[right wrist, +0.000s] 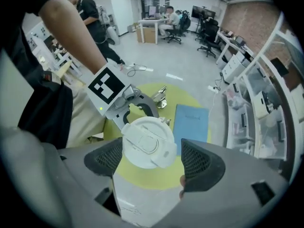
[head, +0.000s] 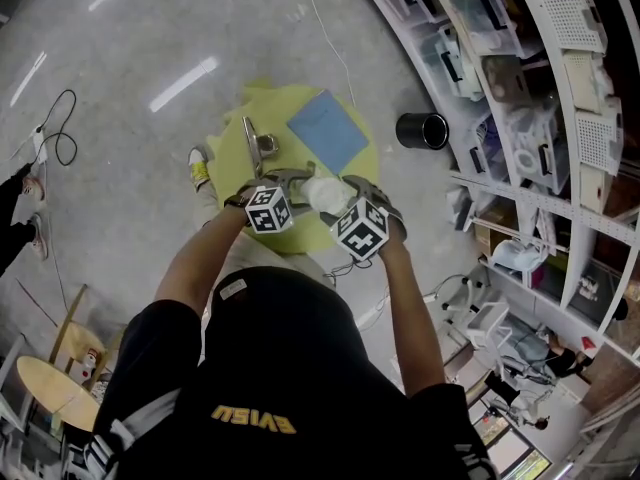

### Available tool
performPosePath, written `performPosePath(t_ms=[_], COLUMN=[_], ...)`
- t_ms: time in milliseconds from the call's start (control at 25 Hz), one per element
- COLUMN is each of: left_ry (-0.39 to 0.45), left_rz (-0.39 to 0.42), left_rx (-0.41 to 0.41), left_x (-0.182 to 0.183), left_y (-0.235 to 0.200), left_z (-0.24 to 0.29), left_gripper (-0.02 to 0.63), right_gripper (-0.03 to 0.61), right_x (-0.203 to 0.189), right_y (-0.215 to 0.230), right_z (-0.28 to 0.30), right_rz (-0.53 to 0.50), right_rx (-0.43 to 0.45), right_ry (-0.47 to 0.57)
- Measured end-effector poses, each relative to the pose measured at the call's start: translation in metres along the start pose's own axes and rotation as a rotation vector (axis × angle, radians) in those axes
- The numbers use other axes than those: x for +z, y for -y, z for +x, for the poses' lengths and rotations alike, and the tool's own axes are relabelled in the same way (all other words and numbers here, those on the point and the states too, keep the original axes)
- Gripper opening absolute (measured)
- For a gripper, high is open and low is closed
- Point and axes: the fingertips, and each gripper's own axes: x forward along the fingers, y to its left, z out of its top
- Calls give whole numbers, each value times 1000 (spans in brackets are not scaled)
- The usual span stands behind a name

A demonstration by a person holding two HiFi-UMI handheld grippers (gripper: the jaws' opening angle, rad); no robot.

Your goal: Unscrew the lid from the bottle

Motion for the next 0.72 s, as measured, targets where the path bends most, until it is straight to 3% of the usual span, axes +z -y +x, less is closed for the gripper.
performPosePath(t_ms=[200, 360, 440, 520, 720], left_ry=[-5, -11, -13, -15, -20], left_rz=[1, 4, 4, 6, 14], left_rx=[0, 0, 3, 6, 11], left_x=[0, 0, 0, 0, 0], left_y=[-1, 0, 0, -1, 0], left_z=[-1, 0, 1, 1, 0], left_gripper=[320, 319, 319, 319, 318], right_gripper=[407, 405, 403, 373, 371], right_x=[8, 5, 1, -2, -1], right_y=[1, 6, 9, 11, 9], right_z=[-13, -13, -9, -6, -5], right_rz=[377, 645, 689, 671, 636], right_rx=[-11, -73, -109, -138, -145], right_ry=[135, 148, 115, 82, 70])
